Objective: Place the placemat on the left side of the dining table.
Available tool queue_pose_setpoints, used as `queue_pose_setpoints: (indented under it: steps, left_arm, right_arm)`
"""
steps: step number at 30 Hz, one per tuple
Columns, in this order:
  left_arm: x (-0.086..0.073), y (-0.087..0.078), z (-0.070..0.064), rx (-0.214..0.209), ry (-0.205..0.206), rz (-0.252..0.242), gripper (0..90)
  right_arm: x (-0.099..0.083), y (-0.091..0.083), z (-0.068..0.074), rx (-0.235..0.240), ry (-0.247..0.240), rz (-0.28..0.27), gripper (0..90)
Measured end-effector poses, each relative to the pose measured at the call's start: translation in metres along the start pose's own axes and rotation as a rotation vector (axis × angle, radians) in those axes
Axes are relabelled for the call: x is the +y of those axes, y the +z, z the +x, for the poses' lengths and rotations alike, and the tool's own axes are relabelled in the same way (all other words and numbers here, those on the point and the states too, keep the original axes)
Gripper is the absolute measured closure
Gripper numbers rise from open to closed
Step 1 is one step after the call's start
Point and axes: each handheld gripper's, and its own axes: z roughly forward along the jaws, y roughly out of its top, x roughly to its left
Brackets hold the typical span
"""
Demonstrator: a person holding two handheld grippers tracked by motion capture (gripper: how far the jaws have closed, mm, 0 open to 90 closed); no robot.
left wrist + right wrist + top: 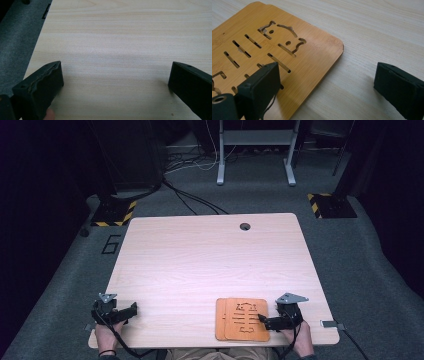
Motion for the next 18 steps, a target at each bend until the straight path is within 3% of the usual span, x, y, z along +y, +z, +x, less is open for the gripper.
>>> queue_pose_setpoints:
  steps: [10,18]
  left_arm:
    - [0.0000,0.0000,0.0000,0.000,0.000,0.000,0.0]
    - [-0.0001,-0.0006,-0.0016,-0.004,0.008,0.000,0.0]
  right_arm:
    - [-0.0031,-0.0034,-0.0038,-0.038,-0.011,0.004,6.2]
    - [-0.0037,-0.0041,-0.0039,-0.040,-0.003,0.004,6.2]
